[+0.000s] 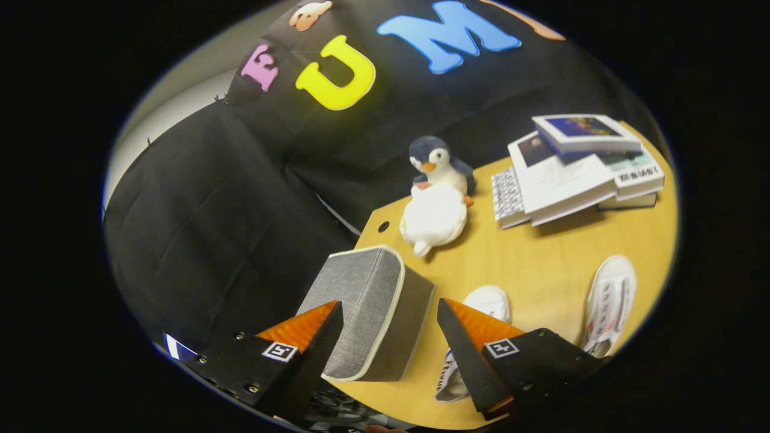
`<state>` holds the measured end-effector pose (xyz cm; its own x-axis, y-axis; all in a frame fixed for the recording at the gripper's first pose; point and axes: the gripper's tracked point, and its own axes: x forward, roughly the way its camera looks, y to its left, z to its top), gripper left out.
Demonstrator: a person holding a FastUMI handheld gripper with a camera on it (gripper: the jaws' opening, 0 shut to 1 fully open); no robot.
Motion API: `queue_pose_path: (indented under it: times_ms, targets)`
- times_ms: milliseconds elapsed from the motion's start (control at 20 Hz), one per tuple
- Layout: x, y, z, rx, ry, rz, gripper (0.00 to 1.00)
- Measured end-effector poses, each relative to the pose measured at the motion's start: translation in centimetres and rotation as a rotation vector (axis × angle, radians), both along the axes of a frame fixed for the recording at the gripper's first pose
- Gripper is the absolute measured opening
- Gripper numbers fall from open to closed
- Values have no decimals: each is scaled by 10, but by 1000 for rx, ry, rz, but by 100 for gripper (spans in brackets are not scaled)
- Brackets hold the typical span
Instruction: Open the storage box then place both shoes into the box .Put the left shoe in first, then the right shoe, with the right side of both shoes facing outward in a uniform manner.
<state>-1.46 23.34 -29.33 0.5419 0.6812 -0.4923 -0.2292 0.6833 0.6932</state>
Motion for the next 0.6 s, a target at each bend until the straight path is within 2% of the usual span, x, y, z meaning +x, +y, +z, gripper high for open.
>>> queue_pose_path:
  times_ms: [150, 300, 600]
  targets:
    - [-2, 30, -22, 135, 120, 49, 97]
    - [-7, 48, -37, 254, 248, 61, 97]
    - [-8, 74, -50, 374, 358, 84, 97]
